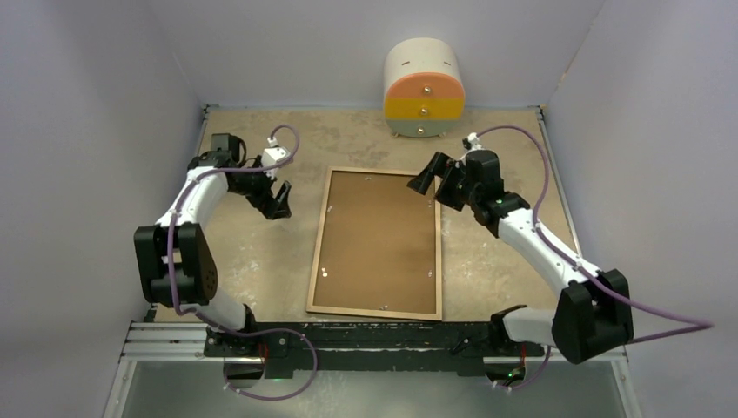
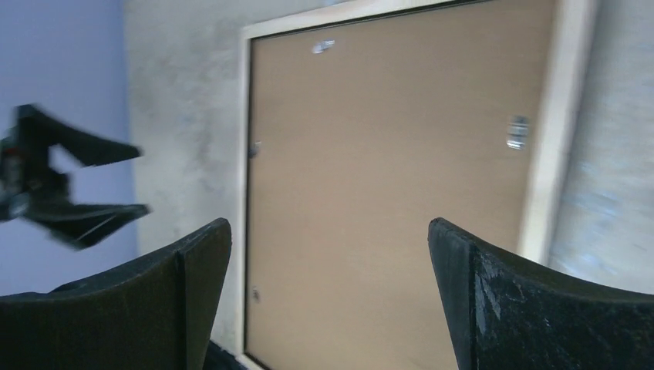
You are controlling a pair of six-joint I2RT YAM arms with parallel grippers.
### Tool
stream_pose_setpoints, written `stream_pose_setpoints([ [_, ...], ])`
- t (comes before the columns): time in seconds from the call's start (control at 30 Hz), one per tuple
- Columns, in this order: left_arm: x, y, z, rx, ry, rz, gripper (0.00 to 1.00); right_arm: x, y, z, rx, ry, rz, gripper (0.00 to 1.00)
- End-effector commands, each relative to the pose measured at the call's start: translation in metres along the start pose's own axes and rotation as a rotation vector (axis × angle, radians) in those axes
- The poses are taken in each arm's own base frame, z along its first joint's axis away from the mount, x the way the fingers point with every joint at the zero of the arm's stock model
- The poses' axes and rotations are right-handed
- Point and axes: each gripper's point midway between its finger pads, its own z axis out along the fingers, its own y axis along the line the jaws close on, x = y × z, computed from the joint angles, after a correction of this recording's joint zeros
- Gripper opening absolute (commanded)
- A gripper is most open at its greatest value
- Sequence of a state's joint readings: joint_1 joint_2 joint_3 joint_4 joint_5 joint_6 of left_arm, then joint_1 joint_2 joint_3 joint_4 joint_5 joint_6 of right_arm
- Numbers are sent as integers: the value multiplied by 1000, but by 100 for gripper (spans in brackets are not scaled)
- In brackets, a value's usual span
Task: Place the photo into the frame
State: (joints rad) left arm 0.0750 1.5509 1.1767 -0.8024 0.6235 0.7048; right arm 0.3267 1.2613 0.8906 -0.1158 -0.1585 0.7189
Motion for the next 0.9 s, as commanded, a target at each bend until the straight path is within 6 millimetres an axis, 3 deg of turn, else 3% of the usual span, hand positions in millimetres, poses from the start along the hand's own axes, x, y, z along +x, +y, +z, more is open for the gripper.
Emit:
stream_pose_setpoints([
  [0.0, -1, -32, 31, 212, -34, -137, 90, 27, 75, 14, -282, 70, -49, 99],
  [0.07, 5, -43, 44, 269, -9, -169, 81, 52, 90, 19, -268, 101, -122, 96],
  [0.2, 17, -64, 68, 342, 33, -183, 70, 114, 113, 25, -357, 184, -173, 67],
  [0.37, 21, -79, 81, 407, 50, -202, 53, 187, 128, 33, -428, 294, -259, 49],
  [0.6, 28, -87, 89, 444, 70, -216, 35, 246, 143, 51, -436, 397, -363, 48],
  [0.87, 34, -92, 98, 460, 89, -224, 30, 271, 140, 69, -426, 447, -406, 53],
])
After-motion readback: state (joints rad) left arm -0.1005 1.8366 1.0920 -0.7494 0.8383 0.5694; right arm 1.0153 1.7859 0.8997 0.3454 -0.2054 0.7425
